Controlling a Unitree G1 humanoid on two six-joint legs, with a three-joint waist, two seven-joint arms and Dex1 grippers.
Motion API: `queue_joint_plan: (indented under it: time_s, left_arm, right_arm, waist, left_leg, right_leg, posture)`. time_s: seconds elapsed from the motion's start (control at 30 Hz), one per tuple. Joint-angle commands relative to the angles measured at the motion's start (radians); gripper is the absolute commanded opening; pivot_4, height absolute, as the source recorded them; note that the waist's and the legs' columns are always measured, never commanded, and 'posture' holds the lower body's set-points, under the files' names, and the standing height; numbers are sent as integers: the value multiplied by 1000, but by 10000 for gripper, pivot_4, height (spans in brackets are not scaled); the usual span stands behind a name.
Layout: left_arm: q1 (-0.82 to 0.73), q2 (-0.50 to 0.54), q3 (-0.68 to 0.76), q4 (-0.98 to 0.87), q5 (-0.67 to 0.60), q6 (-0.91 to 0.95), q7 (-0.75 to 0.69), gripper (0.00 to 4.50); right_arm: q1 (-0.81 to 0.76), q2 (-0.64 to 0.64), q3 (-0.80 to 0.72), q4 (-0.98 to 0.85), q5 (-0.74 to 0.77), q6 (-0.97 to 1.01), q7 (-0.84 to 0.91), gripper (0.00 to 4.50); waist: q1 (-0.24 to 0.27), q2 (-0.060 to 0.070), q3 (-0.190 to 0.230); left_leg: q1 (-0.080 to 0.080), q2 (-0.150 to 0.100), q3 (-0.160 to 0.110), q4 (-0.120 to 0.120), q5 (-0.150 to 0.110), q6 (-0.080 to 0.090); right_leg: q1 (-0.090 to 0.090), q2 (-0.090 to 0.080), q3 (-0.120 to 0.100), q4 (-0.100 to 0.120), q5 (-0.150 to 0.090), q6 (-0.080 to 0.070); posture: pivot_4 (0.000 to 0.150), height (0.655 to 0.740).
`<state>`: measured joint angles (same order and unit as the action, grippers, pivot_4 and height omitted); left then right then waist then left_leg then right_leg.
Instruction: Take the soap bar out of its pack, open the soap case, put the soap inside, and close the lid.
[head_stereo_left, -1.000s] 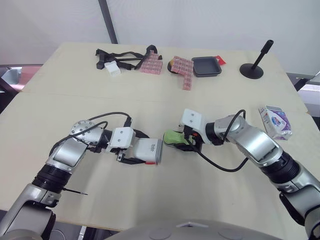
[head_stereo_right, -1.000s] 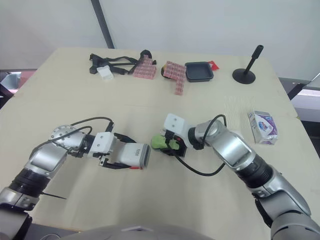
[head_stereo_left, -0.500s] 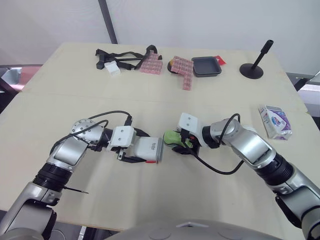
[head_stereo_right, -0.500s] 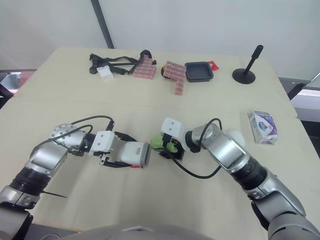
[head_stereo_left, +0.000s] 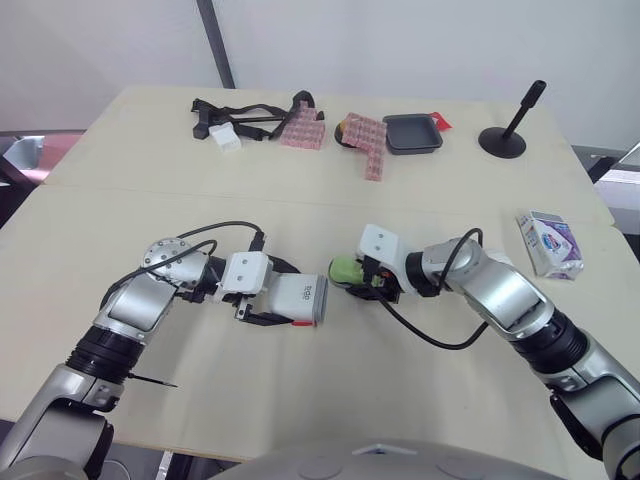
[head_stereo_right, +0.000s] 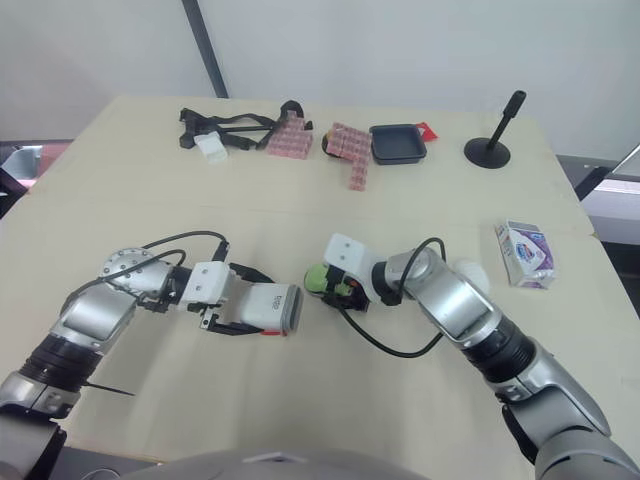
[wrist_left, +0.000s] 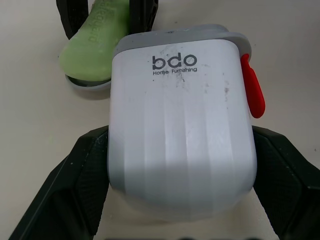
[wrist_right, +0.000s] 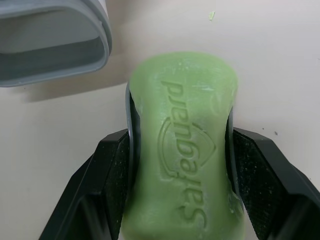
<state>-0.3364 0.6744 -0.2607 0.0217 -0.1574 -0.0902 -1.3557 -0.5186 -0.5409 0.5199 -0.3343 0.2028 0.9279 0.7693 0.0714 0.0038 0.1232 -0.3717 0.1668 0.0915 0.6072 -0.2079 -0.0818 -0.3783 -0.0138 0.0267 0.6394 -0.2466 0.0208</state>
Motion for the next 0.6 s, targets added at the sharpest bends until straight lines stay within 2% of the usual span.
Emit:
queue_joint_plan:
  time_s: [0.03,0.3,0.6]
  left_arm:
    - [-5,0,-2,-7,-2,-9,5,34529]
    - [-34,-41,-15,39,14,-18,28,34529]
    - [-78,-104,-40,90,55,-55,75,34529]
  right_arm:
    - [21,-37,-11,-11,-1,-4,21,25282]
    - [-20,-257,-47,-102,-11,-143,200,25282]
    - [-47,-271,-55,-173,51,-37,248,25282]
  waist:
    - [1,0,0]
    - [9,1,0]
    - [0,1,1]
  left_leg:
    - [0,0,0,0,0,0]
    - [-2,0,0,0,0,0]
    - [-2,1,1,0,0,0]
  right_leg:
    - [0,0,0,0,0,0]
    - [0,-1,0,1,0,0]
    - [0,2,2,1,0,0]
  posture:
    - [1500,7400]
    - [1500,7400]
    - [1500,7400]
